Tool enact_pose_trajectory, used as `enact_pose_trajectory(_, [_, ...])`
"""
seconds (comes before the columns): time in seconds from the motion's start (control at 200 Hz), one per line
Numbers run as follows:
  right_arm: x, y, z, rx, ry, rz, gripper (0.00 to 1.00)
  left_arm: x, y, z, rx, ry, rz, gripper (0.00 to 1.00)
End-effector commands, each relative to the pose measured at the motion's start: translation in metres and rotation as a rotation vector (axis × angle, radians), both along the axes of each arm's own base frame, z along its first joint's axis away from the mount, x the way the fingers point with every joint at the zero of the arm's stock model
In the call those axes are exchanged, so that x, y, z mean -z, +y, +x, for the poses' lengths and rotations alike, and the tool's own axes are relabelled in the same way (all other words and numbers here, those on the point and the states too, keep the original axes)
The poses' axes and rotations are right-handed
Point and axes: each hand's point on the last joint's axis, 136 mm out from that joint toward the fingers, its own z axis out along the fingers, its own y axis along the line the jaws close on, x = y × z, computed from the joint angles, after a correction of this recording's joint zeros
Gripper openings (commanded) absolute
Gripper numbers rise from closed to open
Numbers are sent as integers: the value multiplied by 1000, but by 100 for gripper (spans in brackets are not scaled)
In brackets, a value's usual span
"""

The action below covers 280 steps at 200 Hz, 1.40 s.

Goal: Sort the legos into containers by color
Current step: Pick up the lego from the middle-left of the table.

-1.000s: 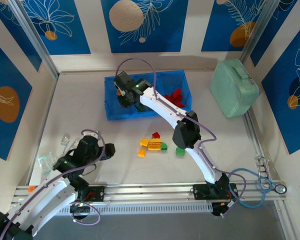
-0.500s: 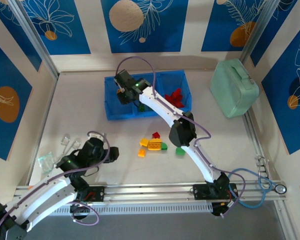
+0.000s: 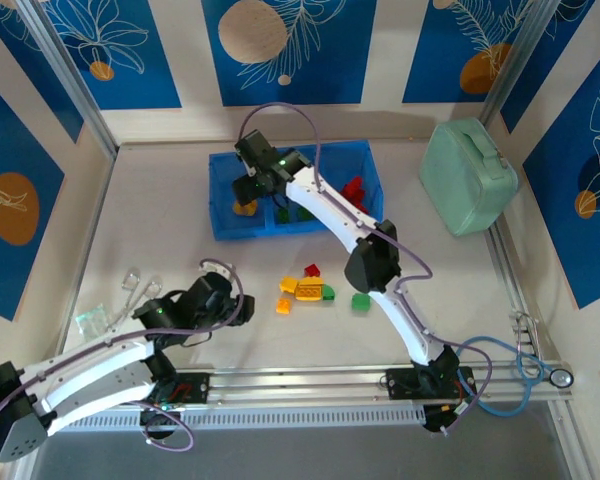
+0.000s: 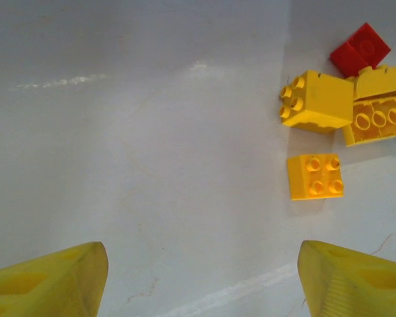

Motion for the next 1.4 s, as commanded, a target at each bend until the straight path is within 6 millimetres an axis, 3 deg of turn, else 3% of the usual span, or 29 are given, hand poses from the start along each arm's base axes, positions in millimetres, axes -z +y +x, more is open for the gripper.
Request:
enact_pose_trajectory(0.0, [-80,-13,-20,10,-71,122,88,-14,-20,8,41,-40,-24,76])
enact_pose_trajectory(0.125, [-96,-30,-39,20,-87,153,88,-11,-38,8,93,-28,-2,76])
enact_pose_trajectory(0.285, [-94,-60,-63,53,-90,198,88,-6,-64,11,147,-15,9,77])
enact_pose_trajectory(0.67, [-31,-149,-109,231,23,222,84,27,-122,19,234,95,68,72])
enact_pose_trajectory(0.926, [4,-183,-137,300,84,216,82,51,-123,20,217,180,172,65])
enact_pose_trajectory(1.216, [17,-198,-147,341,109,245,81,69,-115,14,202,243,232,58])
enact_pose_trajectory(1.396, [19,-197,-147,344,117,254,79,70,-115,16,190,240,247,41])
